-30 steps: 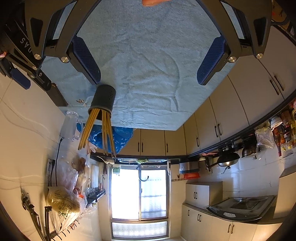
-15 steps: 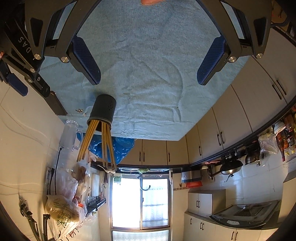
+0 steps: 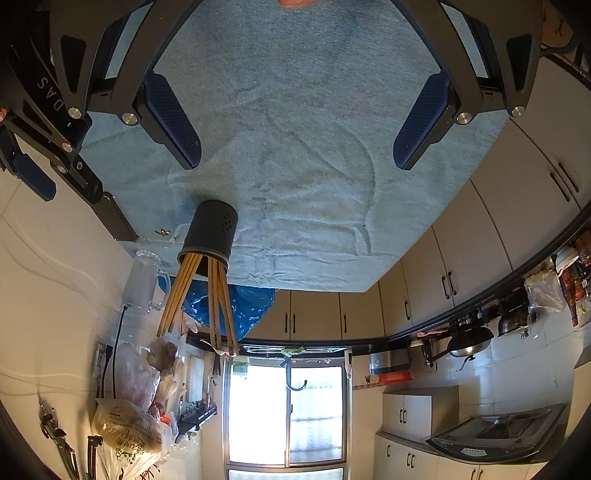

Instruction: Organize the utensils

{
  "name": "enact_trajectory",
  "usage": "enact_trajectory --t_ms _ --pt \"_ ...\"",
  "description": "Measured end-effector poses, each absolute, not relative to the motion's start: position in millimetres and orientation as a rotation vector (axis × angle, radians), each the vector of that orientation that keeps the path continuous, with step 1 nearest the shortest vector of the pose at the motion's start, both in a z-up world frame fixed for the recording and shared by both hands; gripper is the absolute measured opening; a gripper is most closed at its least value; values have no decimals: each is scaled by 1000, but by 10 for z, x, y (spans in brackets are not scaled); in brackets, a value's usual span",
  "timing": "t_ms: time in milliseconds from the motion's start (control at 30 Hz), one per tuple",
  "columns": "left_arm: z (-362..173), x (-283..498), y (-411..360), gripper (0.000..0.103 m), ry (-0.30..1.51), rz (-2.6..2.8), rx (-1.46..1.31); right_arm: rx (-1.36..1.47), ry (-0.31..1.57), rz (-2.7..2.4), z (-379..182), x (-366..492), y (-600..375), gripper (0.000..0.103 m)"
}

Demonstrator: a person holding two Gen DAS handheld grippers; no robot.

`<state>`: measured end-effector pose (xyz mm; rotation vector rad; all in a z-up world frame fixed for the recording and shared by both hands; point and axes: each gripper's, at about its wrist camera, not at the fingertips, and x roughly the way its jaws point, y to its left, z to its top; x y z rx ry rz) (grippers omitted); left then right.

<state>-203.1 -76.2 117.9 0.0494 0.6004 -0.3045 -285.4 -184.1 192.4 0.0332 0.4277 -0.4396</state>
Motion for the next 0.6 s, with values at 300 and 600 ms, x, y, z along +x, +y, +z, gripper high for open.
enact_trajectory --t_ms 300,600 --pt "1115 -1977 -772 103 630 -309 46 20 429 -445 1889 -2823 -1843 75" --pt "1044 -1912 -801 103 658 -311 51 23 452 -439 1834 -2771 -1861 75"
